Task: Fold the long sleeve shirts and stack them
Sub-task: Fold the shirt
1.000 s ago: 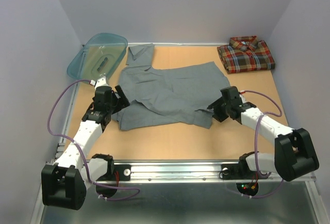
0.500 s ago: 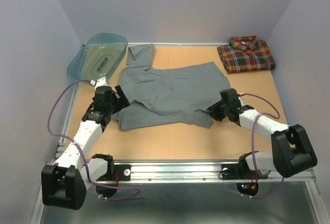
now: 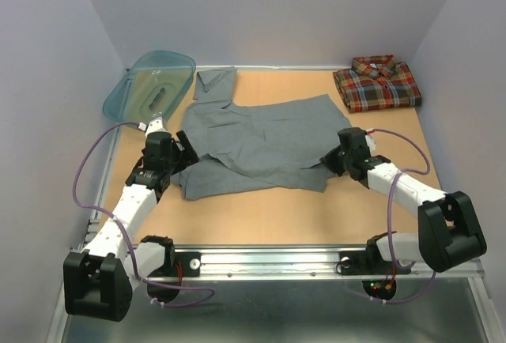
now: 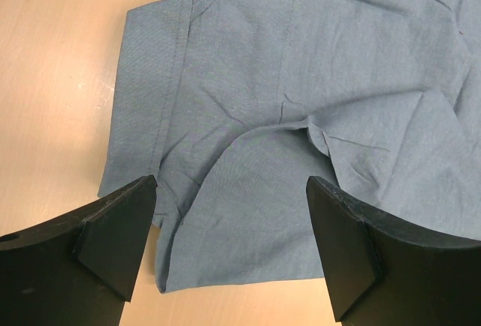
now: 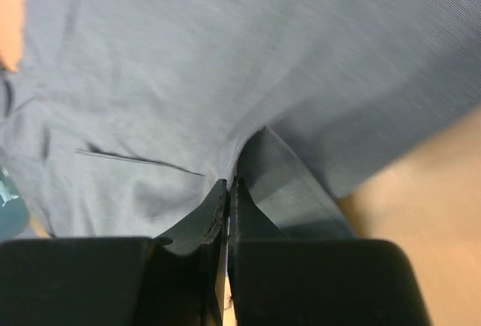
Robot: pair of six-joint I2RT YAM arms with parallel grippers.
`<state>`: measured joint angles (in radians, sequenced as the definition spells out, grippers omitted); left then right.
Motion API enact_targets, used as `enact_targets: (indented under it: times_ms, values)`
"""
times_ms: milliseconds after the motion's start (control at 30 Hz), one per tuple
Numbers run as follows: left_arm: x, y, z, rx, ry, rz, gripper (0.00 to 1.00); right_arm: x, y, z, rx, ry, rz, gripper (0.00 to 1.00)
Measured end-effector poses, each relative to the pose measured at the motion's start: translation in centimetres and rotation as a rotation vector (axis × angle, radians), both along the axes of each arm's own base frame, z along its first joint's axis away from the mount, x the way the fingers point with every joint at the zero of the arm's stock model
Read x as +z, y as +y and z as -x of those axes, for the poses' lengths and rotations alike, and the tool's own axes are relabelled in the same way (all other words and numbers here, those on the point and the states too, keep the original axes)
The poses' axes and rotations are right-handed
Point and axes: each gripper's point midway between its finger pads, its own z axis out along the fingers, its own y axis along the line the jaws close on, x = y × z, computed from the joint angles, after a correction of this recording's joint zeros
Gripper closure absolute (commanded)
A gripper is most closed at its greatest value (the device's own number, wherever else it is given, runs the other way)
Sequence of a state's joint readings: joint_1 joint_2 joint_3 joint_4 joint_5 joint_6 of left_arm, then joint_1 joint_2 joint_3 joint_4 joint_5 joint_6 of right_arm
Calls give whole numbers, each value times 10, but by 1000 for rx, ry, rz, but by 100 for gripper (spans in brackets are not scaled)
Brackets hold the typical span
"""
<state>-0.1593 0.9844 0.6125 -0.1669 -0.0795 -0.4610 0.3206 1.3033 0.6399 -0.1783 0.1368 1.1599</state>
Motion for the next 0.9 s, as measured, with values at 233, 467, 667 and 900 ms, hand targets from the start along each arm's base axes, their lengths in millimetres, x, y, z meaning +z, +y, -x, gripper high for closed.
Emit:
enact_targets:
  times_ms: [233,467,667,900]
  values:
    - [0,0,0,0,0,0,7,50,6,-33,84,-144,64,99]
    - [0,0,0,0,-1,0,7,60,9,-50,144,-178,127,99]
    - [0,0,0,1,-2,-1,7,46,7,-60,200,-155,206,99]
    - [0,1,-1,6,-3,-4,7,36,4,-68,236,-145,278,99]
